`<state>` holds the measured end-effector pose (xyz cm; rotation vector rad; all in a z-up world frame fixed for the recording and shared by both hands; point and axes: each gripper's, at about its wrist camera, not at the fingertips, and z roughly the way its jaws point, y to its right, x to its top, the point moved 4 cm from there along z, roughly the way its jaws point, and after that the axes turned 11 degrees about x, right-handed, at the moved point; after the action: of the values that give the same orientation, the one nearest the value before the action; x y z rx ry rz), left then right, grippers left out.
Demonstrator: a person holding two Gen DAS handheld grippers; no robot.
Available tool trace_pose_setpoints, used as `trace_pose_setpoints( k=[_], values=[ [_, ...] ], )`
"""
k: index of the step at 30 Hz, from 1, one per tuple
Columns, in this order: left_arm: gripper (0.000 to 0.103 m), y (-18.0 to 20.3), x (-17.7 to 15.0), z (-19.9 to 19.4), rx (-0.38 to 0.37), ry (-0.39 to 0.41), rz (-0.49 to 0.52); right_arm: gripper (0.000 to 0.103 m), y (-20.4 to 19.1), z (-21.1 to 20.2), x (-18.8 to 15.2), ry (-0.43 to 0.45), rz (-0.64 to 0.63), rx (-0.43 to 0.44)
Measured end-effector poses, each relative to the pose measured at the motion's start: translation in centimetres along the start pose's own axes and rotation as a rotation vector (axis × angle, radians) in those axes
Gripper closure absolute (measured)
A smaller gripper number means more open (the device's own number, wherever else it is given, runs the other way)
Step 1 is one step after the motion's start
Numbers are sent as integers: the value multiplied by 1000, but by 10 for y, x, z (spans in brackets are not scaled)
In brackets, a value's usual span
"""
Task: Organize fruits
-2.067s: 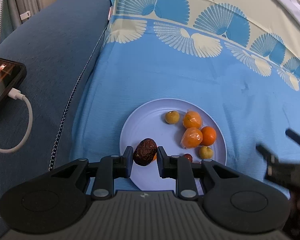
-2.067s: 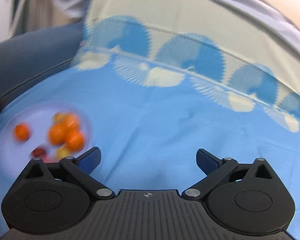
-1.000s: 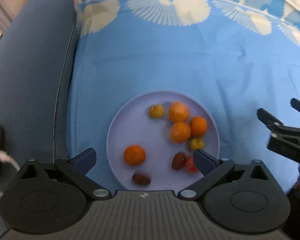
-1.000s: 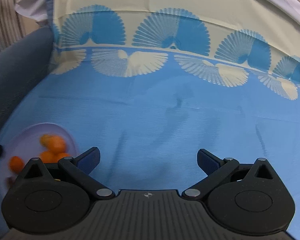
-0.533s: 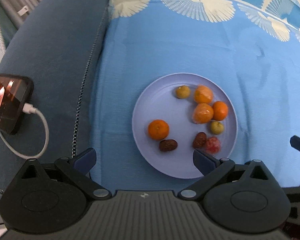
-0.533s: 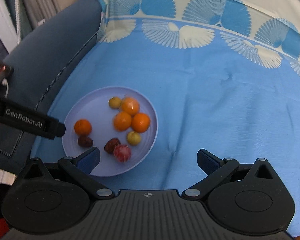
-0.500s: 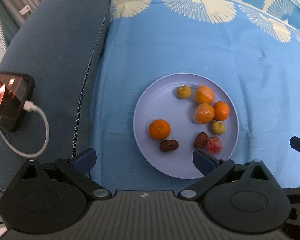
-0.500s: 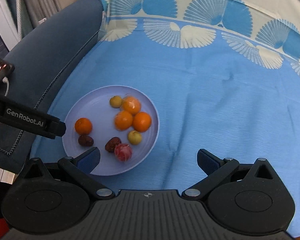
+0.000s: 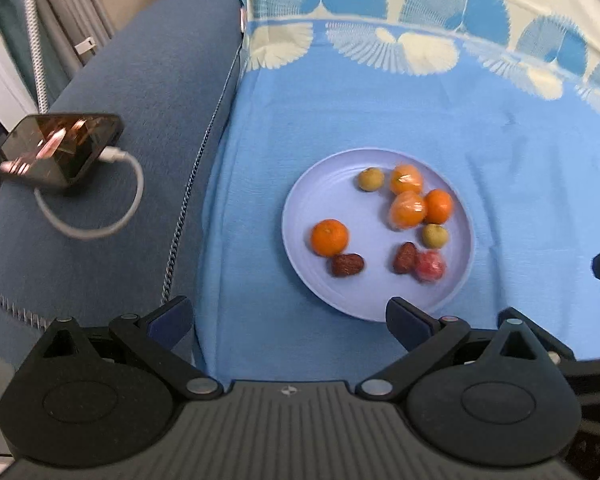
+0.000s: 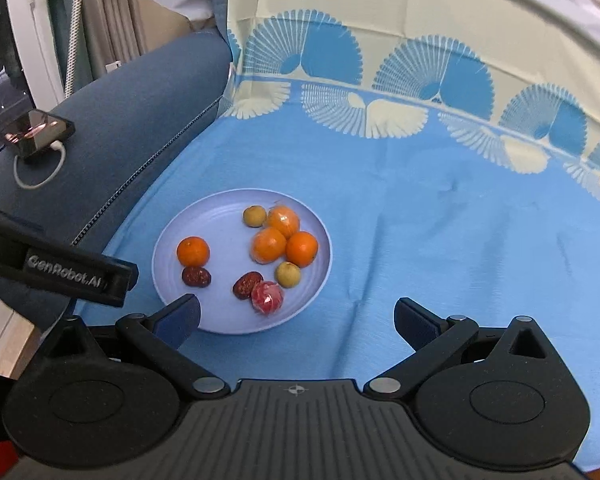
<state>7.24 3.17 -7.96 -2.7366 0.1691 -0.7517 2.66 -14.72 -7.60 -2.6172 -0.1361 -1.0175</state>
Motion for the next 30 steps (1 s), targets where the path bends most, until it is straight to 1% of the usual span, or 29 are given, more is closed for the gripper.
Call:
trace_pose_setpoints(
  k=[4,7,11,16,20,30],
  values=[
    [0,-7,-16,-19,8,7,-26,1,-9,-16,-3,-8,-25,-2],
    [0,-13,-23,-33,-4,36,-20,1,-15,-25,-9,1,-26,-19],
    [0,-16,-29,-39,5,52,-14,1,-21,-29,-14,-9,-20,-30],
    [0,-16,-30,-37,-3,54,-14,1,-23,-24,-14,-19,-46,-48],
    [0,-14,-27,-30,-10,40,-18,1,-20,-18,-13,-29,-45,-52],
    [0,-7,-20,-17,2,30,0,1,-13,-7,-11,-42,-39,-64]
  ],
)
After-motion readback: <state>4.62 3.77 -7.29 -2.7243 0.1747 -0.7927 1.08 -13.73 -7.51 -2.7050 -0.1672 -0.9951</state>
